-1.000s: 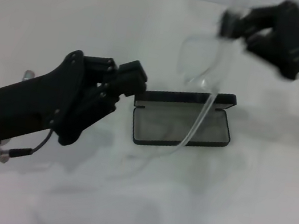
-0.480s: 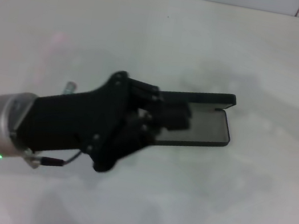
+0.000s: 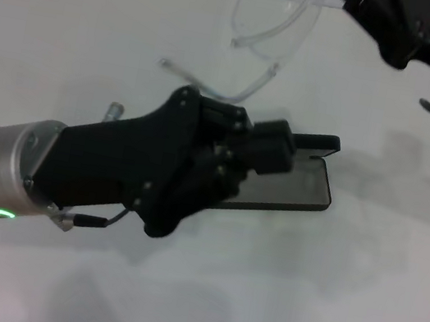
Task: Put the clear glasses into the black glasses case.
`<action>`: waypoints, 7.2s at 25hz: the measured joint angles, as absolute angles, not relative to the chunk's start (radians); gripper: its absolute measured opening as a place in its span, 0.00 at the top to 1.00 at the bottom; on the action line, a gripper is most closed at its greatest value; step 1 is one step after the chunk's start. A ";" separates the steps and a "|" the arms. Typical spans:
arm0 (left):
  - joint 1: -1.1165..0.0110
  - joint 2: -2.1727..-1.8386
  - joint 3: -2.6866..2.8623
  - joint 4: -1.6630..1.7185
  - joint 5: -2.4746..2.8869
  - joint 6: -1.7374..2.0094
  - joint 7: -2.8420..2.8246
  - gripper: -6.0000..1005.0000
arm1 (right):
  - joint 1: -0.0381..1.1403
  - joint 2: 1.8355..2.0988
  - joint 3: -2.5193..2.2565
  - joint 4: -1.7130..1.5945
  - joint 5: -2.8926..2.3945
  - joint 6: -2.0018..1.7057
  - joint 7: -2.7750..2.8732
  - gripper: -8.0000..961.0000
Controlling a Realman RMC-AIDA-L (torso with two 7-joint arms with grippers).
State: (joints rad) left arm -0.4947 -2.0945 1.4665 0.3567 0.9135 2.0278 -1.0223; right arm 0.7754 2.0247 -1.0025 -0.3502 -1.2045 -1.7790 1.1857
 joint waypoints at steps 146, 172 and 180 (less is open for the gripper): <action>-0.246 -1.843 1.321 0.308 0.939 1.926 -1.052 0.90 | 0.591 2.028 -2.155 -1.662 -2.808 -1.226 2.130 0.92; -0.208 -1.853 1.321 0.308 0.939 1.924 -1.042 0.90 | 0.588 2.028 -2.181 -1.588 -2.837 -1.081 2.193 0.91; -0.201 -1.855 1.324 0.308 0.939 1.925 -1.034 0.90 | 0.583 2.028 -2.183 -1.587 -2.846 -1.070 2.195 0.90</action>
